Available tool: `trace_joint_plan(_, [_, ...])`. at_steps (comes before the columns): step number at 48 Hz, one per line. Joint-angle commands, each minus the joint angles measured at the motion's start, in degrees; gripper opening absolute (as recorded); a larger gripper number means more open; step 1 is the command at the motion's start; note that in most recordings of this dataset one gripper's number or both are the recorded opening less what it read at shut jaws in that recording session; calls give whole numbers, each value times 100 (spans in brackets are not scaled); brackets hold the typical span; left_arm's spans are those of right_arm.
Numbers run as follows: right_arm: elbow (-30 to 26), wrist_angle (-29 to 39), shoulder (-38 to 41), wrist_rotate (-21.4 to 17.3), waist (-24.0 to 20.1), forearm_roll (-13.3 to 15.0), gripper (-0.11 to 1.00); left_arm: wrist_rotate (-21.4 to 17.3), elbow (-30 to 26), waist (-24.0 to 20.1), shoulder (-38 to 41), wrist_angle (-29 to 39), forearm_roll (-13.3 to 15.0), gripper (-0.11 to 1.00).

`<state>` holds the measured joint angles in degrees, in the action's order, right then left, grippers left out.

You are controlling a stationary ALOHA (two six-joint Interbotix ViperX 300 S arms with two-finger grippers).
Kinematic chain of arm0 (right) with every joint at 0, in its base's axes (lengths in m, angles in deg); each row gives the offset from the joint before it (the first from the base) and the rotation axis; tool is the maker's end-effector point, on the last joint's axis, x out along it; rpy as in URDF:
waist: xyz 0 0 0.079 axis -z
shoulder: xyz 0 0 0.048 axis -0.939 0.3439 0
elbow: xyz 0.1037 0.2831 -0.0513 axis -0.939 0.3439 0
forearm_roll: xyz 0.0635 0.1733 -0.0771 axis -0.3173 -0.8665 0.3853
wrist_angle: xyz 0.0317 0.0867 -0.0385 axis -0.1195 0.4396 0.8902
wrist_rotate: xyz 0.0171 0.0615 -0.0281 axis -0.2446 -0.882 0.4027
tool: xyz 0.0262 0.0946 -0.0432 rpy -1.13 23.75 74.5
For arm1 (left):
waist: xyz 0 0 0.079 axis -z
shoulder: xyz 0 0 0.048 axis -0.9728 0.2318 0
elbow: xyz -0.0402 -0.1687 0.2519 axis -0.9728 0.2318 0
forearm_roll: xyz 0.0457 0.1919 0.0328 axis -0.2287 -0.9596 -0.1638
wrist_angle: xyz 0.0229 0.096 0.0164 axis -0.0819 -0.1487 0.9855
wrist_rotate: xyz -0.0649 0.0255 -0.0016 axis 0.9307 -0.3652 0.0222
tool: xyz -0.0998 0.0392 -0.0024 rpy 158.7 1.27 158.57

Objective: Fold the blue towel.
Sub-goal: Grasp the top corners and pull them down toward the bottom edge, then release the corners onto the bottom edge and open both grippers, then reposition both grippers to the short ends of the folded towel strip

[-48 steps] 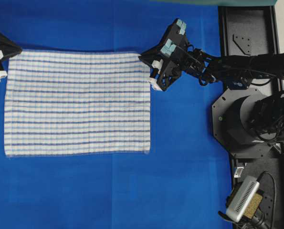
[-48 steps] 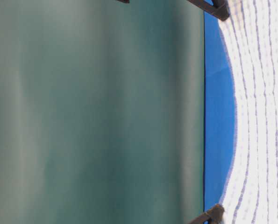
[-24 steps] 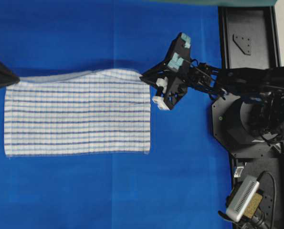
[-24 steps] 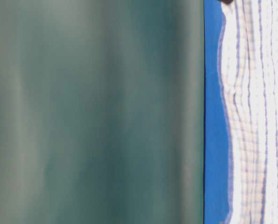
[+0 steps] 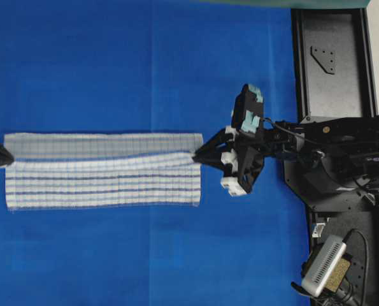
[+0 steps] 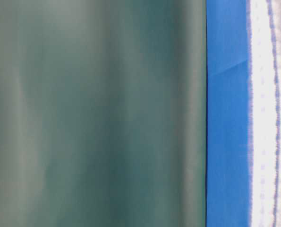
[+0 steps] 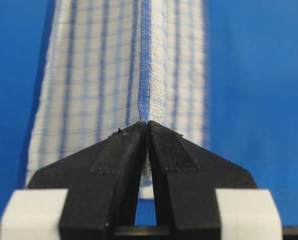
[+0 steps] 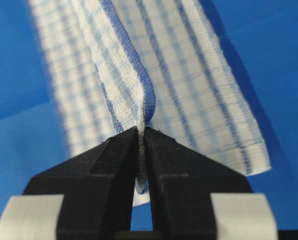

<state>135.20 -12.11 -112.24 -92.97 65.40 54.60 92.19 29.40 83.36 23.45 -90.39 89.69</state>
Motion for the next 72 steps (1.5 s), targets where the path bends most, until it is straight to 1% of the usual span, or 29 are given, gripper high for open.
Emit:
trace_joint_plan(1, [-70, -44, 9, 0, -220, -158, 21, 70, -88, 141, 0, -9, 9, 3])
trace_joint_plan(5, [-114, -79, 97, 0, -378, -290, 21, 193, -105, 272, 44, -9, 9, 3])
trace_joint_plan(12, [-202, -105, 290, 0, -510, -325, 21, 343, -114, 396, 62, -9, 9, 3])
trace_joint_plan(21, [-325, -70, 510, 18, -519, -316, 21, 343, -141, 413, 149, -18, 9, 3])
trace_joint_plan(29, [-360, -70, 580, 18, -598, -316, 21, 343, -246, 413, 404, -18, 9, 3])
trace_joint_plan(40, [-422, -70, 756, 18, -835, -325, 22, 360, -404, 448, 835, -18, 9, 3])
trace_joint_plan(42, [-457, -70, 800, 18, -870, -325, 23, 360, -422, 457, 870, -9, 9, 3])
trace_joint_plan(45, [-527, -62, 896, 9, -905, -325, 30, 360, -439, 457, 905, 0, 9, 3])
trace_joint_plan(49, [-580, -53, 984, 9, -914, -334, 48, 360, -439, 457, 905, -9, 18, 4])
trace_joint_plan(51, [-606, -44, 1020, 9, -914, -334, 59, 360, -431, 457, 905, 0, 9, 9])
trace_joint_plan(53, [-642, -53, 1046, 9, -914, -325, 70, 360, -439, 457, 896, 9, 9, 16])
trace_joint_plan(56, [-659, -44, 1046, 9, -914, -334, 87, 360, -439, 457, 879, 35, 9, 32])
trace_joint_plan(58, [-659, -44, 1028, 18, -914, -325, 93, 360, -439, 457, 853, 70, 18, 44])
trace_joint_plan(60, [-650, -35, 1002, 44, -914, -316, 95, 352, -448, 457, 800, 97, 9, 57])
trace_joint_plan(62, [-633, -26, 958, 70, -905, -299, 93, 334, -466, 457, 747, 123, 9, 69])
trace_joint_plan(64, [-615, -26, 896, 79, -879, -281, 92, 272, -475, 457, 686, 158, 9, 77])
trace_joint_plan(66, [-589, -18, 826, 88, -835, -246, 90, 246, -483, 439, 624, 185, 9, 80])
trace_joint_plan(72, [-431, 35, 554, 193, -519, -132, 90, 158, -475, 255, 466, 255, 0, 75])
